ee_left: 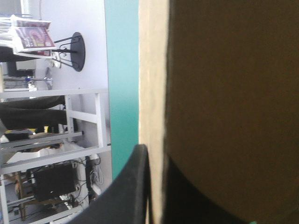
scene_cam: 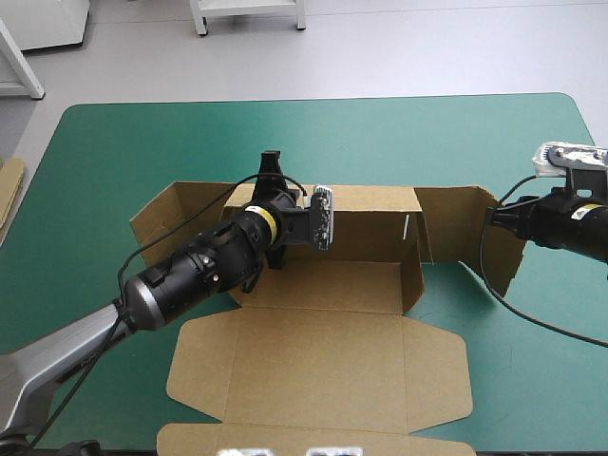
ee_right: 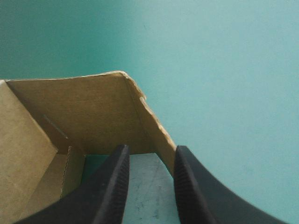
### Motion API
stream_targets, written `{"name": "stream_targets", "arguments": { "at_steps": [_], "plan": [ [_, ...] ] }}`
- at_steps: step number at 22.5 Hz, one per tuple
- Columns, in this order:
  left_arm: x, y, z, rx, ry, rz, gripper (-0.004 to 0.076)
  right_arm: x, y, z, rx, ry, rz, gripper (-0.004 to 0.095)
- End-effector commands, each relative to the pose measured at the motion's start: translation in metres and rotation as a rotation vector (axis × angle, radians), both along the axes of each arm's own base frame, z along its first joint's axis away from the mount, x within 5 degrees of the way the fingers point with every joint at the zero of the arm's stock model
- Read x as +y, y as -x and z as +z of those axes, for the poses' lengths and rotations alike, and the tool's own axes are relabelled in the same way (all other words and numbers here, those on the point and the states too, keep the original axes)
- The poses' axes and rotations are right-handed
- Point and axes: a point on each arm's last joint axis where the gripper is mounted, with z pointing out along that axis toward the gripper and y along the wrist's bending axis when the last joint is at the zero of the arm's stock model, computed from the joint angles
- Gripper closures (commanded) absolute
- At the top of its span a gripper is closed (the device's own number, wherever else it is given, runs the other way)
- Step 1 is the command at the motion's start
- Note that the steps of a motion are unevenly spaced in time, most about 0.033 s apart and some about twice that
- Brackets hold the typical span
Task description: Fold the box
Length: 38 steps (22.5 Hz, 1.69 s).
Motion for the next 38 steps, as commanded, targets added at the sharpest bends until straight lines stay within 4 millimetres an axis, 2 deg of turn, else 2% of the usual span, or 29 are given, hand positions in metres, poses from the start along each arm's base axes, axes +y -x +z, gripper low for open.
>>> {"name": "stream_targets", "arguments": {
  "at_steps": [1, 4, 7, 11, 15, 18, 20, 28, 32, 36, 38],
  "plan": [
    [0.006, 0.015, 0.004, -0.106, 0.021, 0.028, 0.0733, 0.002, 0.0, 0.018, -0.107, -0.02, 0.023, 0.0596],
    [0.004, 0.016, -0.005, -0.136, -0.051, 0.0, 0.0733, 0.002, -0.005, 0.019, -0.096, -0.021, 0.032, 0.0596],
    [0.007, 0.012, -0.002, -0.18, -0.086, -0.002, 0.0733, 0.003, -0.01, 0.029, -0.125, -0.025, 0.048, 0.0596],
    [0.022, -0.005, 0.005, -0.255, -0.053, 0.079, 0.0733, 0.002, -0.023, 0.04, -0.139, -0.02, 0.056, 0.0596],
    [0.021, -0.005, 0.005, -0.251, -0.034, 0.076, 0.0732, 0.003, -0.035, 0.044, -0.138, -0.043, 0.075, 0.0596],
    [0.018, -0.011, 0.011, -0.338, -0.041, -0.007, 0.0732, 0.002, -0.045, 0.05, -0.155, -0.033, 0.076, 0.0596],
    [0.017, -0.015, 0.012, -0.335, 0.009, 0.014, 0.0732, 0.002, -0.049, 0.052, -0.149, -0.033, 0.083, 0.0596],
    [0.009, -0.024, -0.003, -0.337, -0.035, 0.0, 0.0732, 0.0, -0.065, 0.05, -0.119, -0.035, 0.092, 0.0596],
    [0.007, -0.025, -0.006, -0.31, 0.028, 0.039, 0.0732, 0.0, -0.076, 0.056, -0.121, -0.04, 0.094, 0.0596],
    [0.009, -0.026, -0.006, -0.314, 0.023, 0.053, 0.0733, 0.005, -0.091, 0.043, -0.035, -0.111, 0.152, 0.0596],
    [0.009, -0.026, -0.006, -0.315, 0.021, 0.059, 0.0732, 0.005, -0.11, 0.043, -0.1, -0.13, 0.158, 0.0596]
  ]
}}
